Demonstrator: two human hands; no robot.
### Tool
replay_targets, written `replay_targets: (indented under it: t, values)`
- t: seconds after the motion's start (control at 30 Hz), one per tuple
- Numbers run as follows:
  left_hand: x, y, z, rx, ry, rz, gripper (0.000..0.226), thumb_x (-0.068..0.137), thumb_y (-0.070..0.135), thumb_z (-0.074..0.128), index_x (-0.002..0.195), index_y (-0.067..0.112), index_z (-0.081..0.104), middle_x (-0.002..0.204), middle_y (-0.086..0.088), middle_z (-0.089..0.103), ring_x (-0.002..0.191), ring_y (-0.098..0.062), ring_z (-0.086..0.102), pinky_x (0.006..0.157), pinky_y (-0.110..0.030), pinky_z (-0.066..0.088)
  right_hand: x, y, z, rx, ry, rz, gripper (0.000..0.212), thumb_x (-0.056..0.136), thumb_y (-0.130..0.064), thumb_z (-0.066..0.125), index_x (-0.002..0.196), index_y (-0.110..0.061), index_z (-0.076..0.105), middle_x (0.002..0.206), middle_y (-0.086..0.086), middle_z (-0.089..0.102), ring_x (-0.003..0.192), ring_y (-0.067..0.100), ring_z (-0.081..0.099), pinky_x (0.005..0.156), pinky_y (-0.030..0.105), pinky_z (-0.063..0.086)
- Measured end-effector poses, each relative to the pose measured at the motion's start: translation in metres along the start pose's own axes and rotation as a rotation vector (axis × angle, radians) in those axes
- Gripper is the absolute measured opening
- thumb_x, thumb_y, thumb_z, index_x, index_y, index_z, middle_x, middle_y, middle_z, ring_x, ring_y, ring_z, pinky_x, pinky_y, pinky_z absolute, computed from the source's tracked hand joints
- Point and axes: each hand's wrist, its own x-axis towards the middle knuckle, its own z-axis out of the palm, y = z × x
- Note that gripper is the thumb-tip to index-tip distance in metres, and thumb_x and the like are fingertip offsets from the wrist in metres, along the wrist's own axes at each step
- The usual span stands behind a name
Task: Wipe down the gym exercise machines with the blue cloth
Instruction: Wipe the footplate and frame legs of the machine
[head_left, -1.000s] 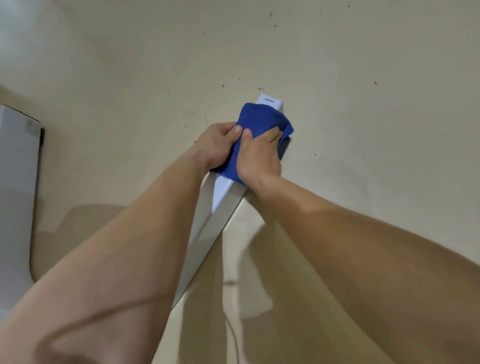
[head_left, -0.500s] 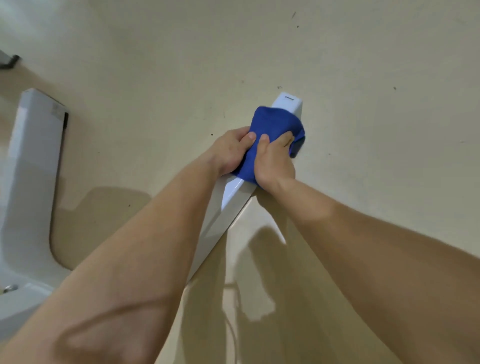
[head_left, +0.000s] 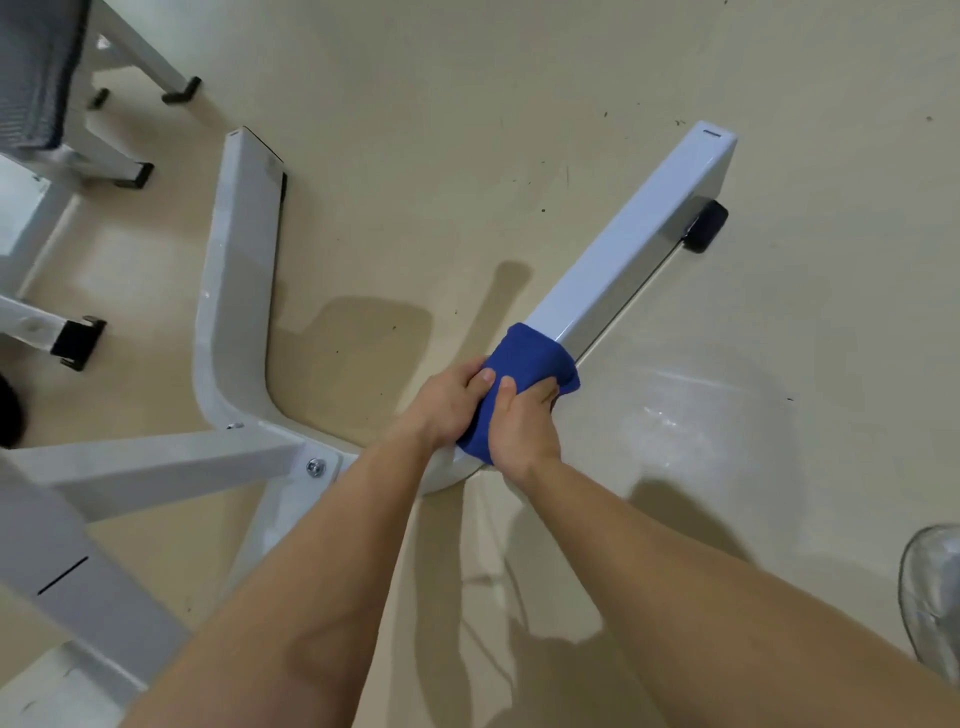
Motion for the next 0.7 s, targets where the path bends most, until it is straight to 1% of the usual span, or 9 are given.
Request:
replay_targets:
  t: [0.07,0.13,0.2,0.3,0.47,0.5,0.57,0.6,0.7]
  values:
    - [-0.015,-0.012,-0.002,0.057,0.034,-0.021,0.021,0.103,0.028,0.042,0.104,0.033,0.063,0.096,0.006,0.068,0.096,-0.021,0.063,0.083,-0.033,0.046,-0.015,0.002,0.007,-0.121,-0.057,-0.021,0.061,0.103,-0.041,0.035,0.148,-0.002,0.022,0.142,0.024,0.042,0.126,0.042,0.047,0.089,0.037,0.036]
    - [-0.032,-0.021,-0.004,0.140,0.082,-0.050,0.021,0.101,0.023,0.045,0.107,0.028,0.065,0.093,0.004,0.068,0.093,-0.023,0.062,0.080,-0.034,0.045,-0.031,-0.001,0.006,-0.171,-0.137,0.018,0.054,0.102,-0.038,0.040,0.141,-0.001,0.033,0.129,0.020,0.053,0.115,0.038,0.054,0.094,0.042,0.044]
    - [-0.052,-0.022,-0.010,0.241,0.166,-0.081,0.023,0.098,0.020,0.048,0.111,0.026,0.066,0.095,0.005,0.070,0.090,-0.022,0.061,0.076,-0.032,0.044,-0.044,-0.009,-0.003,-0.166,-0.188,0.083,0.042,0.099,-0.035,0.044,0.129,-0.005,0.046,0.117,0.013,0.059,0.104,0.033,0.059,0.092,0.042,0.049]
    - [-0.080,-0.004,-0.021,0.272,0.288,-0.116,0.024,0.093,0.019,0.051,0.105,0.031,0.069,0.090,0.007,0.070,0.085,-0.019,0.061,0.068,-0.031,0.044,-0.066,-0.034,-0.028,-0.081,-0.234,0.155,0.036,0.088,-0.033,0.048,0.118,-0.014,0.055,0.112,0.006,0.061,0.095,0.028,0.061,0.090,0.040,0.052]
    - [-0.119,0.076,-0.035,-0.029,0.177,0.063,0.025,0.094,0.012,0.053,0.087,0.031,0.068,0.070,0.010,0.068,0.066,-0.009,0.059,0.062,-0.024,0.043,-0.105,-0.107,-0.079,0.036,-0.304,-0.024,0.022,0.091,-0.037,0.047,0.101,-0.020,0.056,0.096,0.000,0.061,0.091,0.026,0.059,0.085,0.039,0.051]
    - [-0.127,0.093,-0.039,-0.147,0.130,0.091,0.026,0.096,0.009,0.052,0.092,0.028,0.070,0.074,0.007,0.070,0.068,-0.008,0.060,0.065,-0.022,0.045,-0.105,-0.118,-0.091,0.024,-0.301,-0.055,0.026,0.088,-0.040,0.049,0.104,-0.022,0.058,0.099,-0.001,0.063,0.091,0.027,0.062,0.087,0.041,0.053]
    - [-0.139,0.125,-0.048,-0.372,-0.004,0.078,0.029,0.099,0.008,0.050,0.114,0.022,0.070,0.098,0.001,0.075,0.088,-0.007,0.068,0.077,-0.017,0.050,-0.100,-0.137,-0.120,-0.029,-0.306,-0.094,0.039,0.084,-0.040,0.055,0.120,-0.026,0.059,0.111,-0.001,0.067,0.097,0.026,0.065,0.089,0.042,0.056]
    - [-0.143,0.139,-0.052,-0.451,-0.056,0.043,0.032,0.100,0.009,0.049,0.121,0.023,0.068,0.106,0.000,0.075,0.097,-0.010,0.069,0.083,-0.020,0.052,-0.100,-0.147,-0.137,-0.066,-0.319,-0.110,0.040,0.085,-0.039,0.059,0.123,-0.026,0.061,0.112,0.000,0.067,0.098,0.023,0.065,0.086,0.040,0.056]
    - [-0.154,0.175,-0.060,-0.533,-0.036,-0.083,0.027,0.101,0.020,0.047,0.117,0.024,0.069,0.107,-0.002,0.075,0.096,-0.018,0.070,0.087,-0.030,0.051,-0.097,-0.173,-0.181,-0.204,-0.355,-0.149,0.028,0.090,-0.032,0.062,0.116,-0.020,0.066,0.106,0.002,0.068,0.095,0.021,0.065,0.080,0.032,0.052]
